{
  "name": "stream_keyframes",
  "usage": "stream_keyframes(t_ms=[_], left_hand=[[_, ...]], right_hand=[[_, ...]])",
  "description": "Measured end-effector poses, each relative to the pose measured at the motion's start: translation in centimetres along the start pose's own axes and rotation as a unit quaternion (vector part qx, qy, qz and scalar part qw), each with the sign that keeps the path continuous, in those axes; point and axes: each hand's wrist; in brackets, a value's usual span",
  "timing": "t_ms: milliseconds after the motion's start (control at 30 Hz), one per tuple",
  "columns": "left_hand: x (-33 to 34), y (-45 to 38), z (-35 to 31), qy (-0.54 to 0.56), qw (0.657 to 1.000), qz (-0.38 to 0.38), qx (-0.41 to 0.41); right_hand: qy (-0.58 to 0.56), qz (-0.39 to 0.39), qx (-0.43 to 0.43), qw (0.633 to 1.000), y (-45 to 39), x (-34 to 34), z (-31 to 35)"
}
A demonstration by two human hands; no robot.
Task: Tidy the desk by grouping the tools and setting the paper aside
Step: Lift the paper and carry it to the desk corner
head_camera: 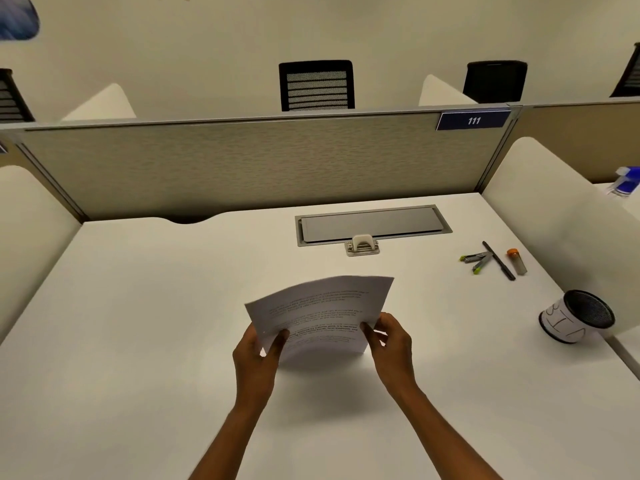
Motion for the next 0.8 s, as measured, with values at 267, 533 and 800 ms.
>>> stream_keyframes(t_ms=[267, 533, 800], left_hand=[[0.4, -0.2, 0.5, -0.035, 0.999, -0.020, 0.002], [0.2, 0.4, 1.3, -0.050, 0.999, -0.005, 0.009], [0.2, 0.8, 2.4, -0.066, 0.998, -0.006, 0.006]], right_hand=[[0.016, 0.009, 0.001, 1.000, 0.0, 0.1, -0.5], [0.035, 0.015, 0.015, 0.999, 0.0, 0.3, -2.4], [0.054, 0.022, 0.016, 0.998, 0.4, 0.5, -3.1]])
Point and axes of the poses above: each hand's wrist, its own y-axis away from the middle knuckle, its own x-axis out of the palm, z = x × y, and after that the axes turned 15 degrees about -z, right-handed
